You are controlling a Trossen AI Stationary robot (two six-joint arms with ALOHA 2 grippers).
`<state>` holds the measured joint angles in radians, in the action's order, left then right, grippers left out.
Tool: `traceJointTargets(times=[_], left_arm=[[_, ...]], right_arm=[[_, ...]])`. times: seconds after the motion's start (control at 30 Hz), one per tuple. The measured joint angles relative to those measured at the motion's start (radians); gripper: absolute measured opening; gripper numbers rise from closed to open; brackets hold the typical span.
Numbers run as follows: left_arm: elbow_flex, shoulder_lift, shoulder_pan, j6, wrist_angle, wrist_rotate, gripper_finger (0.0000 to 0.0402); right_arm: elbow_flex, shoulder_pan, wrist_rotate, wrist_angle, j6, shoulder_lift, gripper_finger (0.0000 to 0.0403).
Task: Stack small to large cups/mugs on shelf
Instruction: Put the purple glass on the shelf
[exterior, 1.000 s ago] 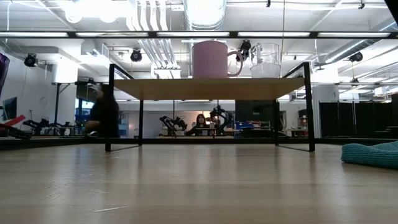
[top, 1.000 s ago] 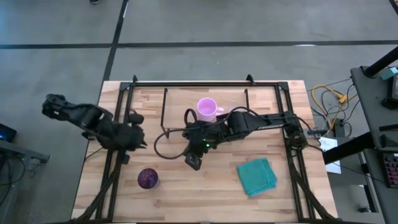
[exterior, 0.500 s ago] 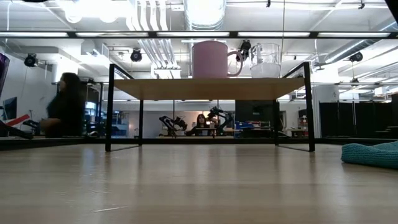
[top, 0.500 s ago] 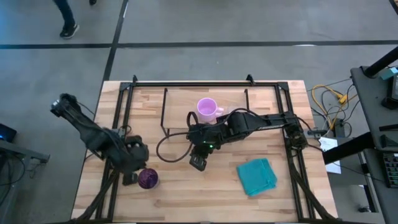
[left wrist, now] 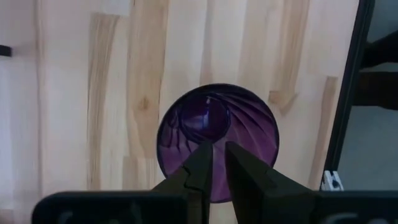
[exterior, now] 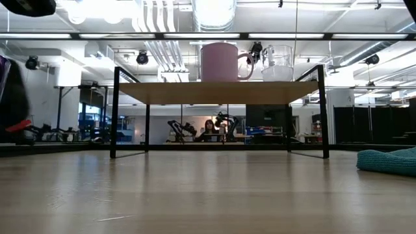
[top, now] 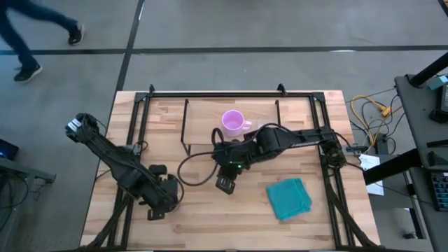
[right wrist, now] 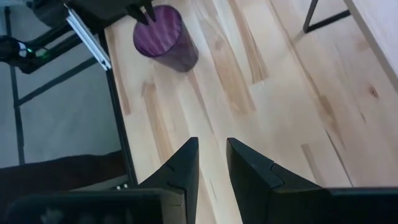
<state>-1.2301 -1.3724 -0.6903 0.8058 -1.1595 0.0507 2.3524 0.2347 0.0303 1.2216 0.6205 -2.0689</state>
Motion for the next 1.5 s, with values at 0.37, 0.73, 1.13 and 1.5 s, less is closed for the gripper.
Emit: traceJointTargets(times=[0.37, 0.73, 1.13, 1.5], left_arm=[[0.0, 0.053, 0.003, 0.0, 0.0, 0.009, 0.0029], [0.014, 0.04, 0.048, -0.081, -0.009, -0.023, 0.0029], [0.114, 0.013, 0.088, -0.133, -0.01, -0.155, 0.0029], [0.11, 0.027, 0.111, -0.133, -0.007, -0.115, 0.0029]], right_arm=[[0.0, 0.012, 0.0, 0.01, 0.0, 0.0, 0.0077], [0.0, 0.012, 0.0, 0.01, 0.004, 0.0, 0.0077], [0.0, 0.012, 0.0, 0.009, 0.007, 0.0, 0.0077], [0.0, 0.012, 0.0, 0.009, 0.007, 0.0, 0.0077]])
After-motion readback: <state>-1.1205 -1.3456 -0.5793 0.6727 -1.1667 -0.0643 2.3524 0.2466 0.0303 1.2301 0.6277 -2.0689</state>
